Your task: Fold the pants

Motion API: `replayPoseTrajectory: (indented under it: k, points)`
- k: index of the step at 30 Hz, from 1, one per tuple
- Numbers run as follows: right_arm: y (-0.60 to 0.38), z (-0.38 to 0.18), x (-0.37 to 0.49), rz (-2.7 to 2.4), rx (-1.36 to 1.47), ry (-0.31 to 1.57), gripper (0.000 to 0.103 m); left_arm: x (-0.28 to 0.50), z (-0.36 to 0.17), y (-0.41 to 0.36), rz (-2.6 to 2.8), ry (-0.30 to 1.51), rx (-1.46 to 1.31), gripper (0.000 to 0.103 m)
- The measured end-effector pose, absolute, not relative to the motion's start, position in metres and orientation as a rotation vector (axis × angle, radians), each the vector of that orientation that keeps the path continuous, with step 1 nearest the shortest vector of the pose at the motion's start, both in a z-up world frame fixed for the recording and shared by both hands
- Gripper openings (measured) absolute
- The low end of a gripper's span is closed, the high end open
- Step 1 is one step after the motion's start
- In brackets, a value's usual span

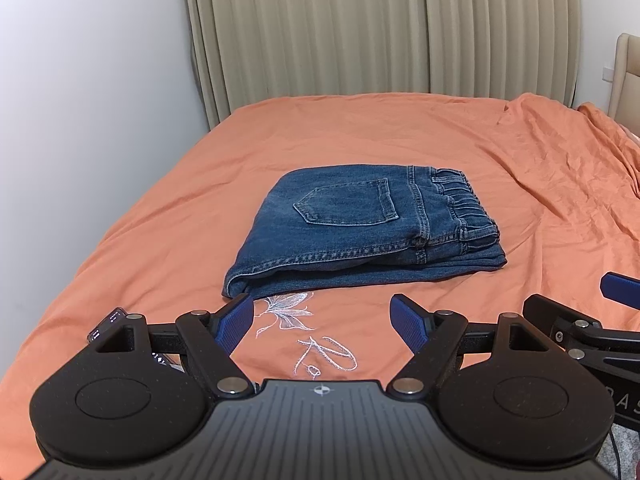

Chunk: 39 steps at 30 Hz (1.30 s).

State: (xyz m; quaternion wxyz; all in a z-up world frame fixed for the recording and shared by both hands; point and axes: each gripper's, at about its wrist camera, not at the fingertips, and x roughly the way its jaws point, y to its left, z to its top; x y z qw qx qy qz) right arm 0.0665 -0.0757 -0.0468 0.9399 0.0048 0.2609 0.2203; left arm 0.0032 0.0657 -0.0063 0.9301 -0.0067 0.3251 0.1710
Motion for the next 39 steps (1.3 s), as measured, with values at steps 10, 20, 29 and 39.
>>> replayPoseTrajectory:
  k: [10, 20, 29, 39]
  points:
    - [-0.0761, -0.0476, 0.0679, 0.443, 0.01, 0.538, 0.081, 0.0012, -0.0032, 0.064, 0.346, 0.659, -0.017, 0.091]
    - [-0.0762, -0.0488, 0.0687, 0.443, 0.011, 0.543, 0.081, 0.0003, 0.0002, 0.0631, 0.326, 0.647, -0.008, 0.091]
    - [-0.0759, -0.0486, 0.0682, 0.444, 0.01, 0.544, 0.081, 0.001, 0.0019, 0.0622, 0.329, 0.638, 0.001, 0.091]
    - [-0.076, -0.0476, 0.0685, 0.445, 0.009, 0.547, 0.081, 0.0011, 0.0022, 0.0612, 0.323, 0.635, 0.012, 0.091]
